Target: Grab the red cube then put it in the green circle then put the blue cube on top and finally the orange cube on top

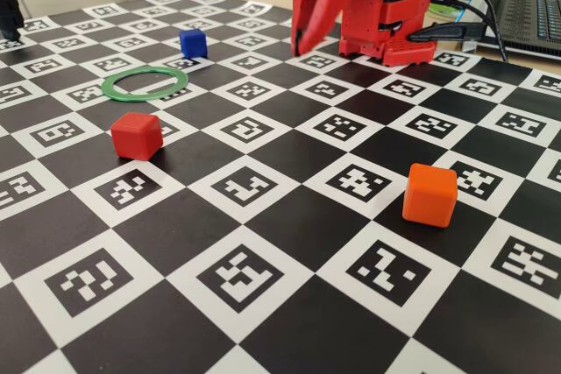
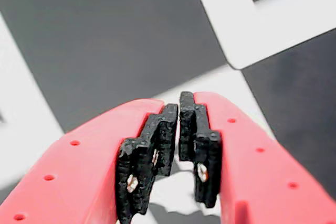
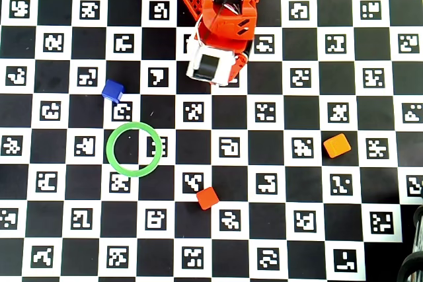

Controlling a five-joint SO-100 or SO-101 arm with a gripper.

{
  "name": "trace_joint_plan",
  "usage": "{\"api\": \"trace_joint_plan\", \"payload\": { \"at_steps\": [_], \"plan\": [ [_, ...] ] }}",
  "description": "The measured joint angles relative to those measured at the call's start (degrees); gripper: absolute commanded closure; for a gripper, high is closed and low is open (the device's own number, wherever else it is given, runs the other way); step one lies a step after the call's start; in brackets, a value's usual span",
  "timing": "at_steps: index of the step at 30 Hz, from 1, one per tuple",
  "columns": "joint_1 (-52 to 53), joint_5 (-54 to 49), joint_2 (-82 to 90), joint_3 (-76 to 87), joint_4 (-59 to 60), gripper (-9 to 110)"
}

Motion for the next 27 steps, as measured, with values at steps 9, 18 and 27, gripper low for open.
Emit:
{"api": "trace_joint_plan", "payload": {
  "at_steps": [9,18,27],
  "plan": [
    [-3.60,25.40,-30.06,-35.51,12.92,93],
    [-1.23,42.98,-56.60,-68.38,27.95,63],
    [2.72,51.42,-75.06,-90.97,32.87,54]
  ]
}}
